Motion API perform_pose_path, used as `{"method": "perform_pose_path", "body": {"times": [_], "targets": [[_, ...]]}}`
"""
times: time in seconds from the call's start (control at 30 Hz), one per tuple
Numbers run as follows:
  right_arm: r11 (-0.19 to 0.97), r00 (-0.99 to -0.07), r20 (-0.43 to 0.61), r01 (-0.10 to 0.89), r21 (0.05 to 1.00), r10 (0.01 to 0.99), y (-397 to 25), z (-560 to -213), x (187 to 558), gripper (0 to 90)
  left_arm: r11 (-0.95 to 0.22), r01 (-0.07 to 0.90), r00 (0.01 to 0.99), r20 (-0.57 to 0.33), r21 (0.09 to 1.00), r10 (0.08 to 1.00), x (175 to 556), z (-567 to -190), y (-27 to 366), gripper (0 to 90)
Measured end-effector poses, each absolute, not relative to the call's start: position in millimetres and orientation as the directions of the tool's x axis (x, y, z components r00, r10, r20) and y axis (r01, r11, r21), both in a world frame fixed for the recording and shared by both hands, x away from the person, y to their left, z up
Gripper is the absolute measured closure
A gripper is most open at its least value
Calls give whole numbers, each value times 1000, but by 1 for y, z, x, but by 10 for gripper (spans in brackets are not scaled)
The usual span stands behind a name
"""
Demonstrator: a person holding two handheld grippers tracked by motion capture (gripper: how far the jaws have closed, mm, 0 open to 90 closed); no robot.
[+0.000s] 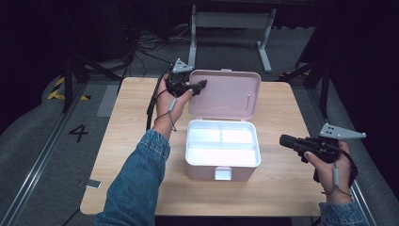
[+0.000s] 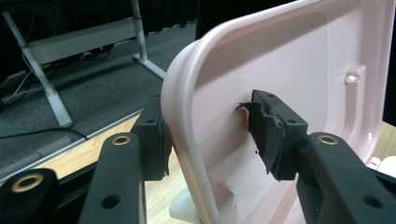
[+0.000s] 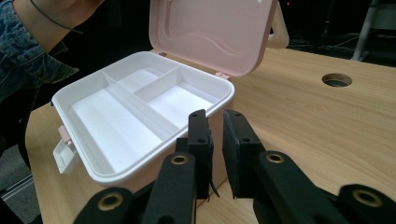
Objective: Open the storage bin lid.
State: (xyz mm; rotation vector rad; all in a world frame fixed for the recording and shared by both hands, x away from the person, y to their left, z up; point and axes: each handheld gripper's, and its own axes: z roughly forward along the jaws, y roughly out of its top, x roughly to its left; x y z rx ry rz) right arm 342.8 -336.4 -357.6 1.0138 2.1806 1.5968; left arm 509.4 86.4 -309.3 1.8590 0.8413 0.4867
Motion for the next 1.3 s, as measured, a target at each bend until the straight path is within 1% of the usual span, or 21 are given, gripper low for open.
{"method": "perform_pose_path", "body": {"times": [0.23, 0.3, 0.43, 0.47, 0.57, 0.7, 0.87, 1.03, 1.3], "targets": [[150, -718, 201, 393, 907, 667, -340, -360, 346, 817, -258, 364, 651, -47, 895, 758, 520, -319, 84, 489], [148, -716, 205, 397, 906, 667, -341, -361, 346, 814, -266, 371, 639, -37, 890, 769, 523, -323, 84, 487], [145, -711, 206, 400, 905, 672, -343, -361, 346, 810, -272, 383, 628, -33, 883, 777, 528, -327, 85, 508], [145, -711, 206, 399, 906, 672, -344, -362, 347, 810, -261, 393, 624, -47, 882, 780, 529, -330, 85, 508], [143, -708, 212, 407, 902, 674, -345, -363, 348, 808, -265, 405, 617, -48, 875, 785, 532, -335, 85, 515], [149, -706, 210, 410, 900, 677, -345, -366, 349, 804, -277, 412, 616, -42, 868, 787, 536, -338, 84, 507], [152, -701, 212, 418, 896, 681, -346, -368, 351, 804, -268, 437, 611, -64, 859, 789, 539, -343, 84, 506], [156, -702, 208, 416, 896, 682, -346, -369, 352, 805, -271, 440, 610, -63, 856, 790, 542, -346, 84, 505], [152, -697, 212, 421, 894, 685, -347, -370, 352, 804, -260, 462, 605, -87, 848, 792, 546, -354, 85, 506]]}}
